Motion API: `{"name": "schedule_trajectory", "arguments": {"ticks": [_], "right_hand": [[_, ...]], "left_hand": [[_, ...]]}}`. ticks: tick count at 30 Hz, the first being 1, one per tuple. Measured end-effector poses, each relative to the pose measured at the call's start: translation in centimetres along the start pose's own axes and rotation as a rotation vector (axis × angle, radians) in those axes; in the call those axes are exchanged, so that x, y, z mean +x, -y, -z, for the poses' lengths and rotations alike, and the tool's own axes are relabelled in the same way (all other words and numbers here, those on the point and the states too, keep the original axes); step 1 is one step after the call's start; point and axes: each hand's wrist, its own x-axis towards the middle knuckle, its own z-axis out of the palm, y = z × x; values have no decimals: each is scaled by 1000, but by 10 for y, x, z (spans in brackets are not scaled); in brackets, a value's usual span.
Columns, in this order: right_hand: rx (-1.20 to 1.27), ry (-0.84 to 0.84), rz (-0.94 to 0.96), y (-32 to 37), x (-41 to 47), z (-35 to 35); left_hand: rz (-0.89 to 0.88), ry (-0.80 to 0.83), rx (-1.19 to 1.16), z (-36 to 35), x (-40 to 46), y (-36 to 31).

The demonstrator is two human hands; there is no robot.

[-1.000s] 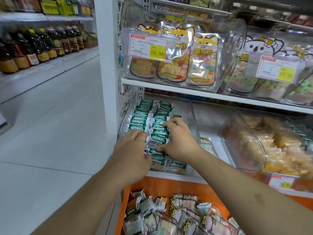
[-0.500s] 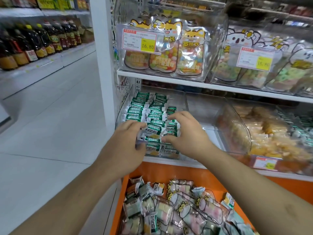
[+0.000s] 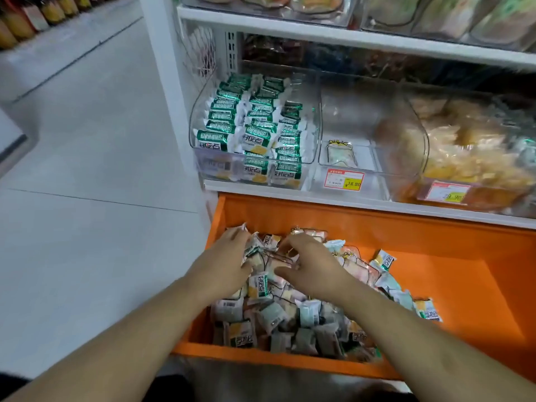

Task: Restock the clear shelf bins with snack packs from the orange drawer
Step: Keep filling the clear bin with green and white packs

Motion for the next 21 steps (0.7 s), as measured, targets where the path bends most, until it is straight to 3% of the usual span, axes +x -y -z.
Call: {"name": "schedule_trajectory", "arguments": {"ticks": [8,11,16,21], "right_hand": [[54,143,-106,-43,73,-72],[44,148,-93,-62,113,-98],[-73,196,38,-88,158,-134],[-90,56,24,-97,162,-132]], "left_hand": [[224,165,-185,-77,38,25],[294,143,-221,-102,58,43],[427,112,-97,-129,88,67],[445,42,51,-135,106,66]]}}
